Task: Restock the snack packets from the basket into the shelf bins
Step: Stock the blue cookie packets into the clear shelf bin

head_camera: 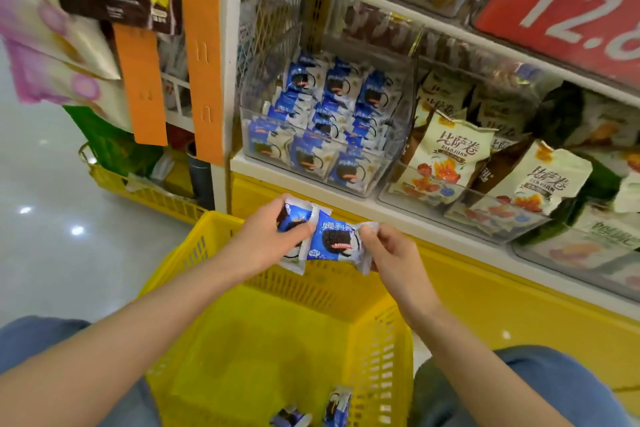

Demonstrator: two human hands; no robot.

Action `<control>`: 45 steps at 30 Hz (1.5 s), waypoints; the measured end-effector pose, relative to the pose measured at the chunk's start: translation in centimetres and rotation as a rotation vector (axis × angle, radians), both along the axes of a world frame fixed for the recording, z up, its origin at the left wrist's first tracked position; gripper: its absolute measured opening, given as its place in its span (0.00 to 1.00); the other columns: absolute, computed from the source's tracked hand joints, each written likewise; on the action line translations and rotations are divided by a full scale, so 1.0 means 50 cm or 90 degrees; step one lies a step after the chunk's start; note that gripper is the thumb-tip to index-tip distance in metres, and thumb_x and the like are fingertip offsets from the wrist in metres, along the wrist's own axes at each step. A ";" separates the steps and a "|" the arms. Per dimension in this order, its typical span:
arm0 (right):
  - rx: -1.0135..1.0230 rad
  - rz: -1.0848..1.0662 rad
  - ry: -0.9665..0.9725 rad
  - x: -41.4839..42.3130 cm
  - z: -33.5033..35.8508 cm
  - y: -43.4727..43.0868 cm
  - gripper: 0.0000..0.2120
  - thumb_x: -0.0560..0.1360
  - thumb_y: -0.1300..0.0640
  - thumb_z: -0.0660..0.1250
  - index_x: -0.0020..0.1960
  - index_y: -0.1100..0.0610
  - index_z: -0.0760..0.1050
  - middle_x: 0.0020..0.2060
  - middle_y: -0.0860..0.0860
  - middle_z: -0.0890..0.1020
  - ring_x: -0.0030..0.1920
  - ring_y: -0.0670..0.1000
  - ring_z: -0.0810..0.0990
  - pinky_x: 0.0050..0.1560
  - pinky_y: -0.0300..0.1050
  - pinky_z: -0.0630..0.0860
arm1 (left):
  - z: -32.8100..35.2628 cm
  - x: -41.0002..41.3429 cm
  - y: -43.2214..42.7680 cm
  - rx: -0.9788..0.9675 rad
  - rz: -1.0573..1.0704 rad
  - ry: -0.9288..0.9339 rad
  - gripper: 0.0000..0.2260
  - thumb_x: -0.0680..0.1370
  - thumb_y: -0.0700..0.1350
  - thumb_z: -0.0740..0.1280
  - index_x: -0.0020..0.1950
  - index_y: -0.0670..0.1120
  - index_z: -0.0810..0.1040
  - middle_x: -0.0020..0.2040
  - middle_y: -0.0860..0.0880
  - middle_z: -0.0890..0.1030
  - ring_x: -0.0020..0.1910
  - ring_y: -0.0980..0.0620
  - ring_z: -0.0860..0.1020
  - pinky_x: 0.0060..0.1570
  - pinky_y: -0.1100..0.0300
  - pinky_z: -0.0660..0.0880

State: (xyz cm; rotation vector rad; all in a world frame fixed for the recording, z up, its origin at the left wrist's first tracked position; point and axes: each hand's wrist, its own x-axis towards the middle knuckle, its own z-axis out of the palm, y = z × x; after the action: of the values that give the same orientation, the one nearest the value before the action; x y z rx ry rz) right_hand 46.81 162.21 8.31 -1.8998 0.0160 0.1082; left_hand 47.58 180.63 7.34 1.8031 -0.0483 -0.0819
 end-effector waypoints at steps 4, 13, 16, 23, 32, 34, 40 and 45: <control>-0.067 0.028 -0.051 0.023 0.022 0.018 0.15 0.79 0.55 0.60 0.42 0.65 0.75 0.31 0.56 0.78 0.34 0.47 0.75 0.39 0.46 0.72 | 0.018 0.008 0.009 -0.096 0.057 -0.012 0.03 0.75 0.45 0.68 0.44 0.52 0.75 0.38 0.57 0.80 0.30 0.68 0.76 0.29 0.74 0.70; 0.003 0.094 0.015 0.061 0.072 0.020 0.11 0.76 0.57 0.62 0.52 0.61 0.78 0.36 0.48 0.85 0.37 0.43 0.83 0.38 0.35 0.78 | 0.046 0.032 0.037 -0.055 0.107 -0.088 0.08 0.75 0.46 0.68 0.39 0.57 0.73 0.36 0.64 0.78 0.34 0.72 0.77 0.29 0.75 0.70; -0.039 0.174 0.018 0.070 0.093 0.032 0.19 0.69 0.48 0.65 0.58 0.52 0.74 0.44 0.46 0.84 0.44 0.44 0.83 0.41 0.35 0.77 | 0.053 0.047 0.053 -0.011 0.121 -0.162 0.09 0.74 0.47 0.69 0.40 0.60 0.73 0.36 0.64 0.79 0.38 0.70 0.76 0.36 0.75 0.71; -0.292 0.256 -0.113 0.136 0.164 0.090 0.16 0.61 0.41 0.70 0.45 0.48 0.77 0.43 0.42 0.83 0.44 0.38 0.81 0.44 0.33 0.76 | 0.083 0.076 0.087 -0.085 0.153 -0.214 0.08 0.72 0.47 0.71 0.44 0.59 0.73 0.41 0.61 0.79 0.40 0.67 0.78 0.37 0.74 0.72; -0.443 0.017 -0.217 0.392 0.230 0.121 0.19 0.73 0.50 0.70 0.61 0.54 0.74 0.60 0.51 0.77 0.59 0.50 0.76 0.55 0.40 0.70 | 0.084 0.118 0.132 -0.311 0.223 -0.053 0.20 0.72 0.39 0.71 0.60 0.49 0.69 0.55 0.50 0.76 0.47 0.59 0.77 0.37 0.72 0.75; -0.489 0.021 -0.203 0.442 0.215 0.146 0.22 0.74 0.51 0.69 0.65 0.58 0.71 0.61 0.53 0.76 0.51 0.49 0.78 0.51 0.35 0.69 | 0.083 0.122 0.138 -0.299 0.213 -0.051 0.20 0.72 0.40 0.72 0.61 0.49 0.71 0.53 0.52 0.77 0.46 0.60 0.77 0.34 0.75 0.74; -0.509 0.069 -0.125 0.531 0.160 0.229 0.22 0.77 0.53 0.65 0.68 0.58 0.66 0.64 0.58 0.73 0.52 0.57 0.77 0.51 0.50 0.74 | 0.077 0.132 0.167 -0.267 0.234 -0.054 0.14 0.70 0.40 0.73 0.51 0.51 0.72 0.44 0.56 0.78 0.34 0.69 0.77 0.29 0.77 0.70; -0.463 0.145 -0.040 0.557 0.129 0.255 0.21 0.79 0.53 0.62 0.69 0.59 0.63 0.65 0.57 0.71 0.51 0.51 0.75 0.54 0.46 0.67 | 0.069 0.135 0.191 -0.274 0.238 -0.061 0.15 0.70 0.39 0.73 0.46 0.55 0.70 0.43 0.57 0.77 0.33 0.74 0.75 0.28 0.77 0.70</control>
State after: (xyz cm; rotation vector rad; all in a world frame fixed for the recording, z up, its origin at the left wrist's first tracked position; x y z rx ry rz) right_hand 74.66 174.99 14.73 -2.6274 -0.2327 0.2191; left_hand 54.35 190.16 10.81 1.3588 0.1899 0.2631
